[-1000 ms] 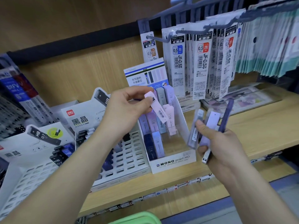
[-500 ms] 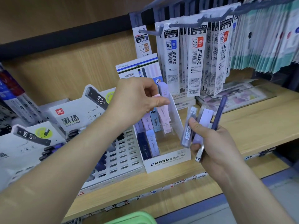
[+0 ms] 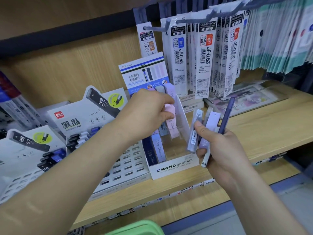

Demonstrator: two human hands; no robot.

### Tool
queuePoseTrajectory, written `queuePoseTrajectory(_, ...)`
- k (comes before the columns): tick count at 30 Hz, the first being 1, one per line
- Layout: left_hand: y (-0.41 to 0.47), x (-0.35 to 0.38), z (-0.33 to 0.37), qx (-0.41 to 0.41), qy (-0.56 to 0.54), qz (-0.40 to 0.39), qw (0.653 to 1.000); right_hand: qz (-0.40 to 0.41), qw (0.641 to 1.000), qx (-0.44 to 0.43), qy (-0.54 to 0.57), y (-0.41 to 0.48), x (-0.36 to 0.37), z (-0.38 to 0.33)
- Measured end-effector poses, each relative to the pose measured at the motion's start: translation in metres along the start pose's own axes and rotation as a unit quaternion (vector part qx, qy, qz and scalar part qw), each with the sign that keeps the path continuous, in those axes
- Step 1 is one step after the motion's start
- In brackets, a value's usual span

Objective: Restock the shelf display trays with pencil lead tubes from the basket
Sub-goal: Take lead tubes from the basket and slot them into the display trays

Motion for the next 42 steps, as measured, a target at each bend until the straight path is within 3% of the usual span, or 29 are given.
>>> queuePoseTrajectory(6, 0.003, 0.006, -0.004, 0.042, 0.029, -0.051, 0.997, 0.003, 1.0, -0.002, -0.003, 0.0, 0.001, 0.0)
queuePoseTrajectory(13, 0.006, 0.007, -0.009, 0.079, 0.078, -0.049, 0.993, -0.025, 0.999, -0.016, 0.027, -0.004, 0.004, -0.003)
queuePoseTrajectory(15, 0.002, 0.005, -0.008, 0.076, 0.059, -0.011, 0.995, -0.053, 0.998, -0.026, 0.038, -0.006, 0.006, -0.005)
queuePoseTrajectory(17, -0.008, 0.0, 0.0, 0.063, -0.043, 0.065, 0.995, -0.086, 0.995, -0.036, 0.039, -0.01, 0.009, -0.008)
queuePoseTrajectory(19, -0.021, 0.001, 0.007, 0.008, -0.213, 0.071, 0.975, -0.126, 0.991, -0.045, 0.018, -0.015, 0.012, -0.011)
queuePoseTrajectory(22, -0.041, 0.009, 0.009, -0.073, -0.491, -0.041, 0.867, -0.225, 0.973, -0.023, 0.038, -0.027, 0.019, -0.014)
queuePoseTrajectory(23, -0.045, 0.01, 0.008, -0.082, -0.546, -0.05, 0.832, -0.252, 0.966, -0.008, 0.051, -0.029, 0.02, -0.015)
queuePoseTrajectory(25, -0.052, 0.005, 0.001, -0.095, -0.584, 0.003, 0.806, -0.287, 0.957, 0.006, 0.04, -0.033, 0.023, -0.014)
queuePoseTrajectory(30, -0.061, -0.007, -0.013, -0.154, -0.495, 0.178, 0.837, -0.306, 0.949, -0.038, -0.058, -0.032, 0.025, -0.009)
queuePoseTrajectory(33, -0.067, -0.015, -0.014, -0.155, -0.507, 0.165, 0.832, -0.294, 0.953, -0.038, -0.071, -0.033, 0.028, -0.007)
queuePoseTrajectory(36, -0.078, -0.021, -0.021, -0.158, -0.566, 0.125, 0.799, -0.277, 0.956, -0.045, -0.084, -0.038, 0.038, -0.006)
queuePoseTrajectory(42, -0.112, -0.051, -0.047, -0.156, -0.493, 0.205, 0.831, -0.267, 0.954, -0.014, -0.133, -0.056, 0.071, 0.012)
Point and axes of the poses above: each hand's wrist, its own y-axis towards the middle knuckle, its own x-axis out of the palm, z = x × y, the point moved 3 cm from there along y, towards the middle knuckle, and after that the axes turned 11 degrees about -y, right-handed, at the moved point
